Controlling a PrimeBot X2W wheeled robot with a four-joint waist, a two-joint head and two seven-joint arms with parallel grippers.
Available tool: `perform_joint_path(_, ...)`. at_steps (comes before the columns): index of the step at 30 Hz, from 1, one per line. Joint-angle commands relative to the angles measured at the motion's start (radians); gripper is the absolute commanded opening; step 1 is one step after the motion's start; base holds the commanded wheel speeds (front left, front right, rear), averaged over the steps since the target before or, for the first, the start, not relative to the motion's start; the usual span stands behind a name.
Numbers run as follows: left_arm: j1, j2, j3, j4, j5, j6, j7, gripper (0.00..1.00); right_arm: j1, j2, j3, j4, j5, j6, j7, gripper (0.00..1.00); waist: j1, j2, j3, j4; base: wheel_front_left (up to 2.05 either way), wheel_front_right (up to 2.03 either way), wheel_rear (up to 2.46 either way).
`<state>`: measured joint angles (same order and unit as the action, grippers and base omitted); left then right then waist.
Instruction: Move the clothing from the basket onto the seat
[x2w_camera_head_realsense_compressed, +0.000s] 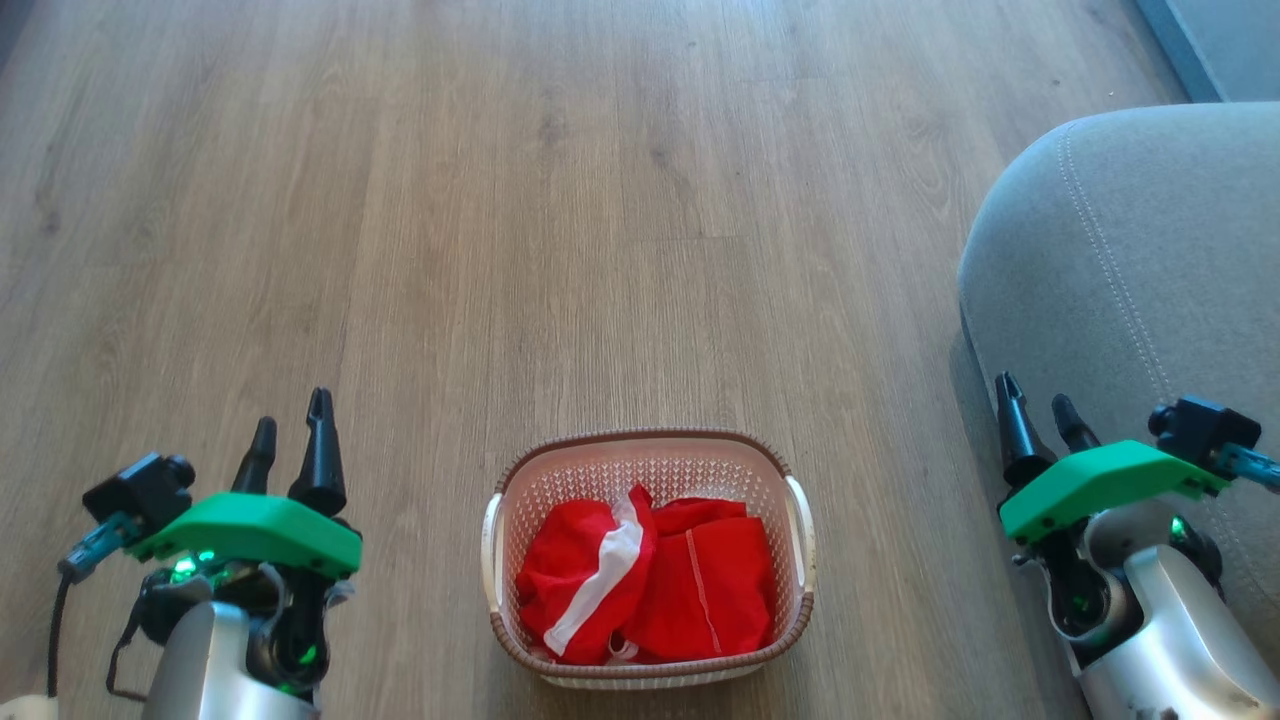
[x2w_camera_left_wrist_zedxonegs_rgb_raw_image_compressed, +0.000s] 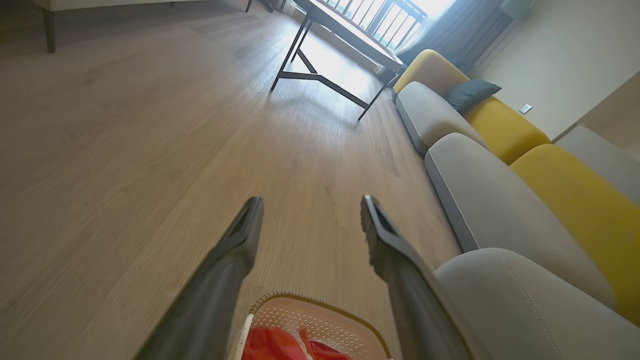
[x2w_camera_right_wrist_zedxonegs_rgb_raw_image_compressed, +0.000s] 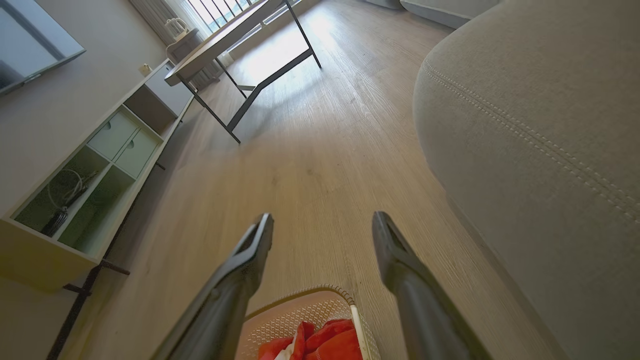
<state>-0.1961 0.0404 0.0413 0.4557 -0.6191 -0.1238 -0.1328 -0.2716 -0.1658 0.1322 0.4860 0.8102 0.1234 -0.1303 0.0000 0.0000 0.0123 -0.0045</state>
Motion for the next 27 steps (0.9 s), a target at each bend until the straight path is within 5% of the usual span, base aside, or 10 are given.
perform_joint_path(1, -0.069, 0.022, 0.016, -0.025, 0.034, -0.004, -0.013, 1.00, -0.064, -0.026, 0.019, -0.022, -0.031, 0.005, -0.017, 1.00, 0.0000, 0.0000, 0.000, 0.000, 0.00, 0.00, 0.00)
perform_joint_path(27, -0.152, 0.025, 0.042, 0.054, 0.399, -0.005, -0.093, 1.00, -0.159, -0.061, 0.074, 0.038, -0.335, 0.007, -0.096, 1.00, 0.0000, 0.0000, 0.004, 0.001, 0.00, 0.00, 0.00)
